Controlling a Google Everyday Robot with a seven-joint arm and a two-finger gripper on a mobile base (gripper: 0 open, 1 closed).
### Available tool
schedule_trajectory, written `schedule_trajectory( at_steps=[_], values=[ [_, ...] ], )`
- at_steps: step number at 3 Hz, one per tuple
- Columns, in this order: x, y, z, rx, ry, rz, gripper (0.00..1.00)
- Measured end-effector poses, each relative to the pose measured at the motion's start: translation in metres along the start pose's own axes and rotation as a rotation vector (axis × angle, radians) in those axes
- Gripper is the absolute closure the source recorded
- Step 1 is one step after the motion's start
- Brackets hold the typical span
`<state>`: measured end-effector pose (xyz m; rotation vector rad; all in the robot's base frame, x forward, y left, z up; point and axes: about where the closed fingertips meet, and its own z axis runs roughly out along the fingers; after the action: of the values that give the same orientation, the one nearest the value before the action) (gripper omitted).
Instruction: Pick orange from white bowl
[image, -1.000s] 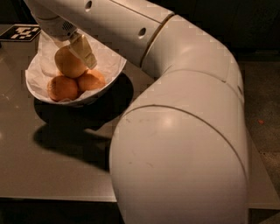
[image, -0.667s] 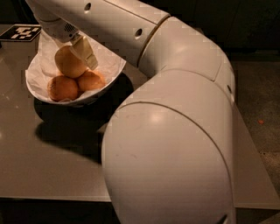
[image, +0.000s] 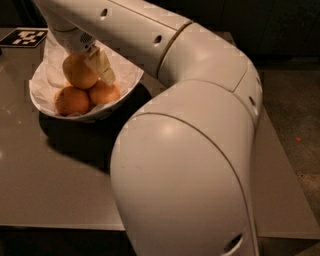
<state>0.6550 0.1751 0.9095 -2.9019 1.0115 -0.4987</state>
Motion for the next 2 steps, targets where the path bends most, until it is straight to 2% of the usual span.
schedule_trajectory(
  at_steps=[1,2],
  values=[
    [0.0005,-0.0094,0.0005,0.037,0.002,0.001,0.43],
    [0.0014,-0.0109,-0.0019,0.041,0.002,0.001,0.66]
  ],
)
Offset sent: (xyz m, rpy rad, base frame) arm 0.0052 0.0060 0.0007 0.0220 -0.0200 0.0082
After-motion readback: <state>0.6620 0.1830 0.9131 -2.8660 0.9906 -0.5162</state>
